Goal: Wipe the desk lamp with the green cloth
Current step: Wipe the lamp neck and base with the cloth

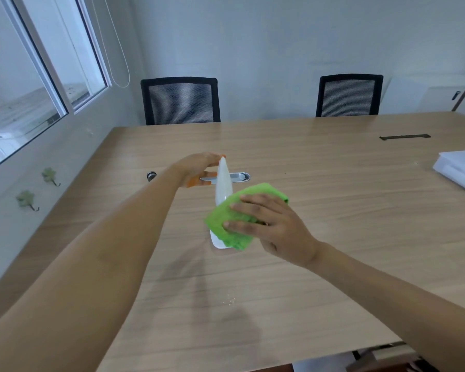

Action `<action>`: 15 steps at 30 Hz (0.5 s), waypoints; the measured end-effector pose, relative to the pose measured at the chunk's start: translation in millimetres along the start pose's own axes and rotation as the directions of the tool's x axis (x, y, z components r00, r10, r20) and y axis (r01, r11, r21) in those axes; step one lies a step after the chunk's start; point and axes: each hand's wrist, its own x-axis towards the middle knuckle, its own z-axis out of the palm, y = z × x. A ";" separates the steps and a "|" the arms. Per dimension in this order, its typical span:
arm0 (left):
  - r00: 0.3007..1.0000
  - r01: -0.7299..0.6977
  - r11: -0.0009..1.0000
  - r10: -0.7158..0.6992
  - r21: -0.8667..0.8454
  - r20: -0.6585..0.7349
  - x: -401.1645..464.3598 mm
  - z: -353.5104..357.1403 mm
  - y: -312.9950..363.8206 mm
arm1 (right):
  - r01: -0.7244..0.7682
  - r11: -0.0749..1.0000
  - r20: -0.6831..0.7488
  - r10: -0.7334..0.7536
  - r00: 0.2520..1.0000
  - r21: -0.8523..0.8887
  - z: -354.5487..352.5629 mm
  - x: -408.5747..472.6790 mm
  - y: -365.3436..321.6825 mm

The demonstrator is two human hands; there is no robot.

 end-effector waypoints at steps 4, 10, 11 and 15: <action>1.000 -0.025 1.000 0.025 0.003 0.018 3.0 -0.1 -1.4 | -0.166 0.986 -0.094 0.168 0.981 0.026 -0.2 31.9 19.6; 0.999 -0.032 0.999 0.032 0.010 0.016 8.8 -2.2 -6.8 | -0.351 0.928 0.010 0.352 0.936 0.129 17.8 61.6 42.1; 0.999 -0.030 1.000 0.030 0.008 0.016 8.8 -1.4 -6.9 | -0.336 0.932 0.031 0.335 0.942 0.138 19.1 57.9 39.5; 0.999 -0.031 0.999 0.031 -0.021 -0.007 6.9 2.1 -5.6 | -0.251 0.962 0.044 0.248 0.968 0.103 21.2 25.3 19.4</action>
